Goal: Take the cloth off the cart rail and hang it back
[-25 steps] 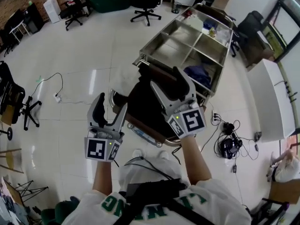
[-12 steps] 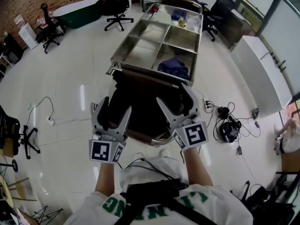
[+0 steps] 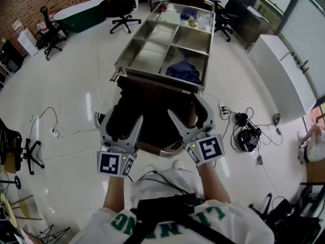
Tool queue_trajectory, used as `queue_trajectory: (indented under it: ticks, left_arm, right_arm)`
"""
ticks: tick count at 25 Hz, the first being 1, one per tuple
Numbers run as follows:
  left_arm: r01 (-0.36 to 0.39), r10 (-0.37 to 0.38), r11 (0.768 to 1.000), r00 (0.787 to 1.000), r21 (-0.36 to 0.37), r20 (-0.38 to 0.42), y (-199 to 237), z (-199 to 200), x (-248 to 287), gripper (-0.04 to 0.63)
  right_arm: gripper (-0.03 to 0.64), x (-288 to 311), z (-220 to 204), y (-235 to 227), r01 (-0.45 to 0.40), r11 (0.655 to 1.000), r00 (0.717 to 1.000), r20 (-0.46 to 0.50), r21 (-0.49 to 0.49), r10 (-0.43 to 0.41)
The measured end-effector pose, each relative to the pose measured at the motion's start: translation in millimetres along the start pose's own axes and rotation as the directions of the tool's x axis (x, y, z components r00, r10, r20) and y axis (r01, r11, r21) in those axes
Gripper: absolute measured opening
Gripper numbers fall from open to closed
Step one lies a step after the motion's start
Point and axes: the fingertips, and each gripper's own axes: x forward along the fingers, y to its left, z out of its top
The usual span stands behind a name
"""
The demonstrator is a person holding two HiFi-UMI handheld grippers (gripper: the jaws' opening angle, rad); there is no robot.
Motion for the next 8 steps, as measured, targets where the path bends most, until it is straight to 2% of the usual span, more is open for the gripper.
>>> queue_trajectory:
  ticks: [8]
  left_arm:
    - [-0.013,0.013,1.000,1.000,-0.003,-0.008,-2.5,-2.8,-3.8,0.331]
  right_arm:
    - [0.365,-3.0,-2.0,6.8,-0.026,1.000,1.000,-0.004,0.001,0.026]
